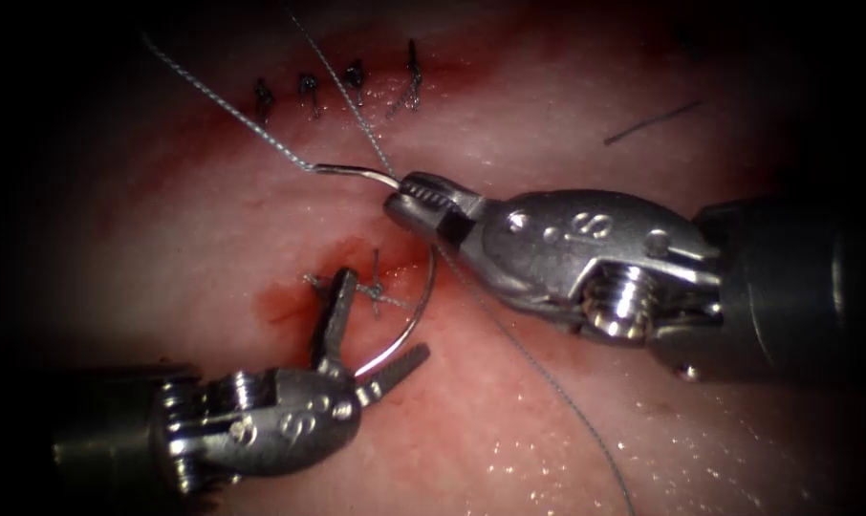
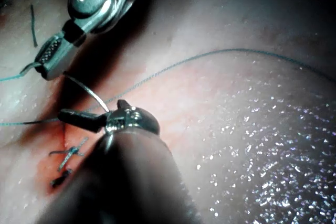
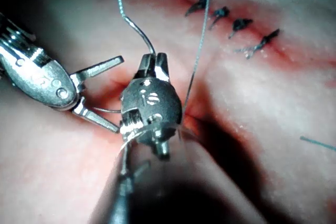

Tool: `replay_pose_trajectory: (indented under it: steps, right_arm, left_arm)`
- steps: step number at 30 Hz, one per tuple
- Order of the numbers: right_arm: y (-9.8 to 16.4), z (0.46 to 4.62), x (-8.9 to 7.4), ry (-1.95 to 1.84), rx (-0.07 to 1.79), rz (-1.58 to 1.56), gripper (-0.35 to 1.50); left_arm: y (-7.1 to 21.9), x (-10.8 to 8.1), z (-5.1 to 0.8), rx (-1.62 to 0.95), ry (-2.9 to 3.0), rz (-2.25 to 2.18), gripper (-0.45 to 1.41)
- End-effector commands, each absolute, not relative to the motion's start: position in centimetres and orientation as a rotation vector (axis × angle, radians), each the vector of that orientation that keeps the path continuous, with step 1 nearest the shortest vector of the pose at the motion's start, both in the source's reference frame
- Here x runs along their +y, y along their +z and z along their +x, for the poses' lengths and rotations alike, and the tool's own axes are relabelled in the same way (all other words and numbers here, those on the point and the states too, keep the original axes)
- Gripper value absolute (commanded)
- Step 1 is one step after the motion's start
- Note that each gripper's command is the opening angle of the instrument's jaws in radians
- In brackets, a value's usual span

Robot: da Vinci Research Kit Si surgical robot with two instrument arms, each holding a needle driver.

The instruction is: Wound Closure

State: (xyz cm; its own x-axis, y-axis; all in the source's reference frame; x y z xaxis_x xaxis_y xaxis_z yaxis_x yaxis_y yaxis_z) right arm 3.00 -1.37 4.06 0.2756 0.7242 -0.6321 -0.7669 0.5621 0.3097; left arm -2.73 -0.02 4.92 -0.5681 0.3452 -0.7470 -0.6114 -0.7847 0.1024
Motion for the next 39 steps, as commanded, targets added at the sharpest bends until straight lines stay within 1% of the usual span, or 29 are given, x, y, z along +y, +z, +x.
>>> replay_pose_trajectory:
  steps: [1,3,7,13,14,20,27,30,32,36,39]
  right_arm:
    - [4.13,3.03,-1.38,0.992,0.836,-0.041,-0.35]
    - [4.14,2.99,-1.36,0.965,0.868,-0.02,-0.35]
    - [4.19,2.93,-1.34,0.888,0.955,0.048,-0.35]
    - [4.2,2.89,-1.32,0.821,1.08,0.122,-0.35]
    - [4.2,2.88,-1.32,0.811,1.089,0.132,-0.35]
    - [4.23,2.85,-1.28,0.724,1.192,0.181,-0.35]
    - [4.29,2.83,-1.24,0.643,1.338,0.224,-0.35]
    - [4.29,2.83,-1.23,0.629,1.366,0.234,-0.35]
    - [4.29,2.83,-1.23,0.625,1.386,0.235,-0.35]
    - [4.29,2.82,-1.22,0.618,1.414,0.243,-0.35]
    - [4.29,2.82,-1.22,0.612,1.426,0.249,-0.35]
  left_arm:
    - [4.93,-0.04,-2.78,0.436,2.315,-1.044,1.25]
    - [4.88,-0.01,-2.72,0.373,2.279,-1.088,1.26]
    - [4.77,0.06,-2.55,0.209,2.217,-1.168,1.23]
    - [4.65,0.2,-2.35,-0.212,2.006,-1.366,1.18]
    - [4.63,0.24,-2.32,-0.284,1.97,-1.39,1.15]
    - [4.62,0.45,-2.29,-0.584,1.809,-1.45,1.1]
    - [4.72,0.62,-2.41,-0.764,1.702,-1.454,1.04]
    - [4.78,0.65,-2.46,-0.819,1.681,-1.439,1.03]
    - [4.83,0.65,-2.5,-0.85,1.678,-1.429,0.98]
    - [4.97,0.58,-2.57,-0.913,1.718,-1.363,0.96]
    - [5.06,0.51,-2.61,-0.946,1.738,-1.329,0.89]
